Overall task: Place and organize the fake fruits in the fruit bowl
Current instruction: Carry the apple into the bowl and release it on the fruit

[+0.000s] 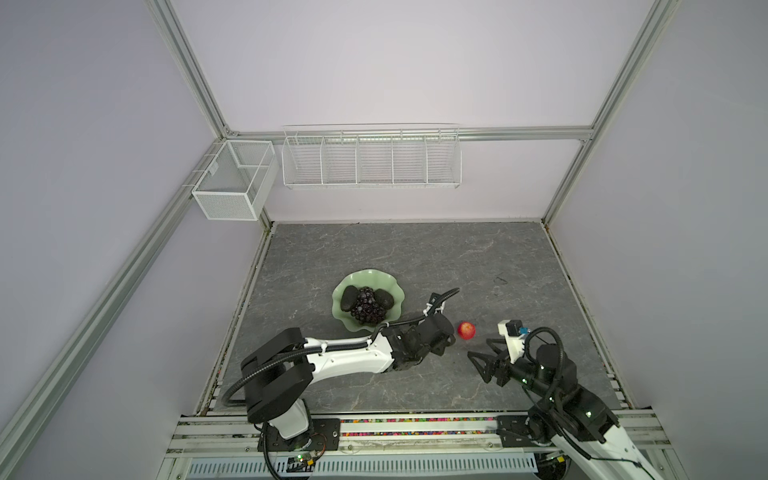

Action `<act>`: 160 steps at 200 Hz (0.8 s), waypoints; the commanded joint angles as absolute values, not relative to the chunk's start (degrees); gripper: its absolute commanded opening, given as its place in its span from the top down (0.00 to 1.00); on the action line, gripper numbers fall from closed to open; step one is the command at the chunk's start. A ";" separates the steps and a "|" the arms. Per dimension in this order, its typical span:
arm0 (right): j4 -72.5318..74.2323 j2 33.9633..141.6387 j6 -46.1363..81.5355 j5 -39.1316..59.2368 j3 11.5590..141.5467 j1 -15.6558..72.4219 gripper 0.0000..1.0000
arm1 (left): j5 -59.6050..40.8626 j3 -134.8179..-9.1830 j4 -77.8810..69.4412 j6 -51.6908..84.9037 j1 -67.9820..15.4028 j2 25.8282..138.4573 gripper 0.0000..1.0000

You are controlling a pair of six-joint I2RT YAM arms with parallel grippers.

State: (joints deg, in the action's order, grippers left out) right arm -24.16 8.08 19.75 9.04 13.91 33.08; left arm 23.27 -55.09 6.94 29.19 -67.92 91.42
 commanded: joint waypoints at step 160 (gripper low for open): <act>8.07 33.11 8.39 17.35 14.34 32.50 0.11 | 26.20 -61.87 15.50 19.97 -37.55 97.61 0.52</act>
State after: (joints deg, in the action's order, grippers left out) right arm 6.11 34.28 9.52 17.37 16.53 32.77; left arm 25.56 -57.98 15.42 21.71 -38.35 95.09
